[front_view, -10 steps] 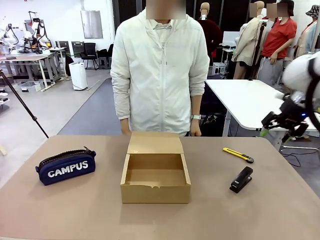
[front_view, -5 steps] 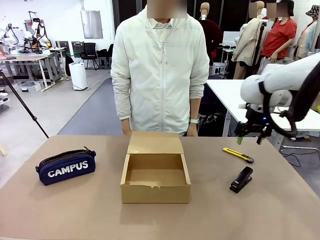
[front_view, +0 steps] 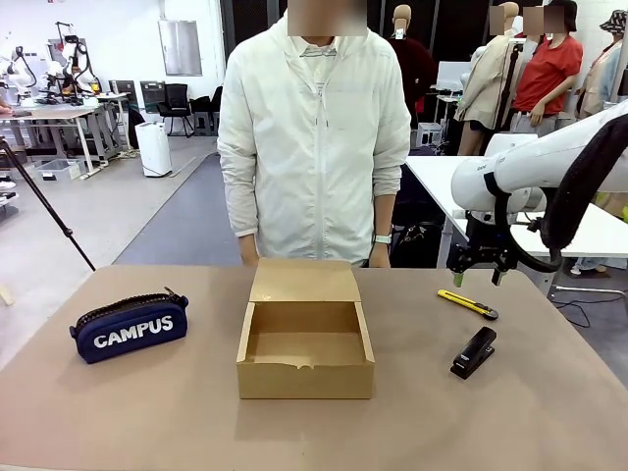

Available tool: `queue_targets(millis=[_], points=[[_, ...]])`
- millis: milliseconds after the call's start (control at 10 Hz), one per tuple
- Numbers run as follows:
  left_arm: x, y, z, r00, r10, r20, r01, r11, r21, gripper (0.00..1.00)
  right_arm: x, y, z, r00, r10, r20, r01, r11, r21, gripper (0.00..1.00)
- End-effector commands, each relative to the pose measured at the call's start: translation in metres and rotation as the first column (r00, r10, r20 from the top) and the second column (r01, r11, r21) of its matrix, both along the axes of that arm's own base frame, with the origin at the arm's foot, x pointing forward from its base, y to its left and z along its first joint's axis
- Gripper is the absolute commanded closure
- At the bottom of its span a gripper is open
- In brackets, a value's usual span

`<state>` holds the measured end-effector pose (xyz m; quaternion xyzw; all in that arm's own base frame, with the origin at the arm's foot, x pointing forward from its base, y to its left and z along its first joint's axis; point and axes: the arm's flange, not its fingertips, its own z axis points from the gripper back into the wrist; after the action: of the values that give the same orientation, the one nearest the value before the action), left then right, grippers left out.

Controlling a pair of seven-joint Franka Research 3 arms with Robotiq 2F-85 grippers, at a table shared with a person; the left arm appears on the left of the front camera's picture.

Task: Pack the items into the box.
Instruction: Pick up the item indicated by the person and place it inside the Mailer Box.

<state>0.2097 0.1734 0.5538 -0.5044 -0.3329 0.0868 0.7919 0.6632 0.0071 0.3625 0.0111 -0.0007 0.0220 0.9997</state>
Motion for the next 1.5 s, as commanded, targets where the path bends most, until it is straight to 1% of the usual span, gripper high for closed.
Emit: queue_targets(millis=[0, 100, 200, 300, 400, 500, 600, 700, 800, 900, 1000, 1100, 1200, 1400], points=[[0.000, 0.001, 0.001, 1.000, -0.007, 0.028, 0.007, 1.000, -0.004, 0.00, -0.006, -0.001, 0.000, 1.000, 0.011, -0.003, -0.011, 1.000, 0.016, 0.00], [0.000, 0.001, 0.001, 1.000, -0.007, 0.028, 0.007, 1.000, -0.004, 0.00, 0.000, 0.000, 0.000, 1.000, 0.000, 0.000, 0.000, 1.000, 0.000, 0.00], [0.000, 0.001, 0.001, 1.000, -0.007, 0.028, 0.007, 1.000, -0.004, 0.00, 0.015, -0.006, -0.008, 0.959, 0.280, -0.051, -0.278, 0.960, 0.043, 0.00], [0.000, 0.001, 0.001, 1.000, -0.007, 0.028, 0.007, 1.000, -0.004, 0.00, 0.023, -0.006, -0.014, 0.849, 0.525, -0.053, -0.520, 0.850, 0.087, 0.00], [0.000, 0.001, 0.001, 1.000, -0.007, 0.028, 0.007, 1.000, -0.004, 0.00, 0.022, -0.003, -0.013, 0.791, 0.611, -0.025, -0.610, 0.792, 0.030, 0.00], [0.000, 0.001, 0.001, 1.000, -0.007, 0.028, 0.007, 1.000, -0.004, 0.00, 0.019, 0.007, -0.013, 0.702, 0.712, 0.025, -0.712, 0.702, -0.015, 0.00], [0.000, 0.001, 0.001, 1.000, -0.007, 0.028, 0.007, 1.000, -0.004, 0.00, 0.018, 0.018, -0.016, 0.684, 0.730, 0.015, -0.728, 0.683, -0.050, 0.00], [0.000, 0.001, 0.001, 1.000, -0.007, 0.028, 0.007, 1.000, -0.004, 0.00, 0.018, 0.022, -0.016, 0.687, 0.726, 0.031, -0.723, 0.688, -0.068, 0.00], [0.000, 0.001, 0.001, 1.000, -0.007, 0.028, 0.007, 1.000, -0.004, 0.00, 0.015, 0.016, -0.018, 0.751, 0.660, -0.014, -0.660, 0.751, -0.002, 0.00], [0.000, 0.001, 0.001, 1.000, -0.007, 0.028, 0.007, 1.000, -0.004, 0.00, 0.015, 0.016, -0.018, 0.751, 0.660, -0.014, -0.660, 0.751, -0.002, 0.00], [0.000, 0.001, 0.001, 1.000, -0.007, 0.028, 0.007, 1.000, -0.004, 0.00, 0.017, 0.025, -0.016, 0.701, 0.713, -0.005, -0.713, 0.701, -0.028, 0.00], [0.000, 0.001, 0.001, 1.000, -0.007, 0.028, 0.007, 1.000, -0.004, 0.00, 0.019, 0.025, -0.026, 0.685, 0.728, -0.036, -0.729, 0.685, -0.018, 0.00], [0.000, 0.001, 0.001, 1.000, -0.007, 0.028, 0.007, 1.000, -0.004, 0.00, 0.017, 0.026, -0.032, 0.659, 0.752, -0.037, -0.752, 0.659, -0.003, 0.00], [0.000, 0.001, 0.001, 1.000, -0.007, 0.028, 0.007, 1.000, -0.004, 0.00, 0.016, 0.022, -0.043, 0.644, 0.763, -0.051, -0.765, 0.644, -0.018, 0.00]])
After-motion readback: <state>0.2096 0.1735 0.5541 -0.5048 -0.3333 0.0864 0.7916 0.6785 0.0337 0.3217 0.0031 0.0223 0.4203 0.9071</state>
